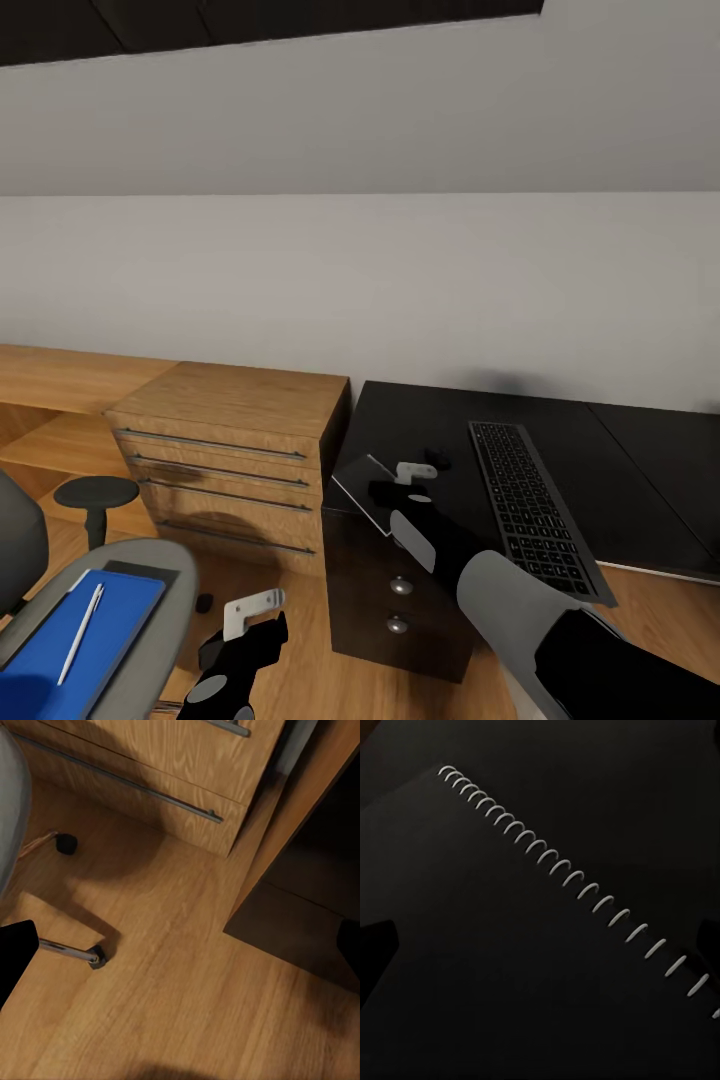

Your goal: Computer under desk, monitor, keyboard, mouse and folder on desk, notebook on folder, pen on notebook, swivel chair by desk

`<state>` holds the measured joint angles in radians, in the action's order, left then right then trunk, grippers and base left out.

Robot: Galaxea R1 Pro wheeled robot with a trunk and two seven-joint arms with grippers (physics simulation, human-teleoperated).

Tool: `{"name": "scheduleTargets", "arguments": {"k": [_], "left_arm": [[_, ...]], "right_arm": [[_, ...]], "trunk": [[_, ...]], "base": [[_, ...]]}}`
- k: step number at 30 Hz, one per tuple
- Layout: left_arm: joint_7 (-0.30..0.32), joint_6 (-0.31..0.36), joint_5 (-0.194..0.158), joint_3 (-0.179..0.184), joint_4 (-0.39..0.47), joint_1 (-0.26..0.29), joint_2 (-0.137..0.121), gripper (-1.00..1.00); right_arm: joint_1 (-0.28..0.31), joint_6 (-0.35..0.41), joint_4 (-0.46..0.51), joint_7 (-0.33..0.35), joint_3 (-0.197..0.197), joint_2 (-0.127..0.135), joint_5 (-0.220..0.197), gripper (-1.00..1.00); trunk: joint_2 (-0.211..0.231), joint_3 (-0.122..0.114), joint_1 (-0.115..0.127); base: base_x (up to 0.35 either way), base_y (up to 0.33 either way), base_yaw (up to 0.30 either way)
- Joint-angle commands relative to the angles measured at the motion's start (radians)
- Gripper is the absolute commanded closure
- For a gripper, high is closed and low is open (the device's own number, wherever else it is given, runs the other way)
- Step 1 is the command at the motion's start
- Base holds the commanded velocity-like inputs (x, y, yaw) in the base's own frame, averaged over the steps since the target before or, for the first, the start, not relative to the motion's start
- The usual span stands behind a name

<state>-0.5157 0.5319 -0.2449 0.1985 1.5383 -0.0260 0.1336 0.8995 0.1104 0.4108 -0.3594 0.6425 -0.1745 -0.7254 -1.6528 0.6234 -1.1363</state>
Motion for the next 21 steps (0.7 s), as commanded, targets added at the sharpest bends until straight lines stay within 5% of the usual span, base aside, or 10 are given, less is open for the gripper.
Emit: {"name": "scheduleTargets", "arguments": {"k": [1, 21], "left_arm": [[-0.009, 0.002, -0.011, 0.001, 0.002, 0.000, 0.000, -1.00], [-0.009, 0.001, -0.010, 0.002, -0.009, 0.000, 0.000, -1.00]], "right_arm": [[0.001, 0.005, 0.000, -0.007, 0.005, 0.000, -0.005, -1.00], [0.001, 0.005, 0.001, -0.007, 0.005, 0.000, -0.005, -1.00]], "trunk": [[0.000, 0.001, 0.000], [0.000, 0.001, 0.000]], "base": [[0.000, 0.000, 0.000], [-0.050, 0.019, 0.000]]}}
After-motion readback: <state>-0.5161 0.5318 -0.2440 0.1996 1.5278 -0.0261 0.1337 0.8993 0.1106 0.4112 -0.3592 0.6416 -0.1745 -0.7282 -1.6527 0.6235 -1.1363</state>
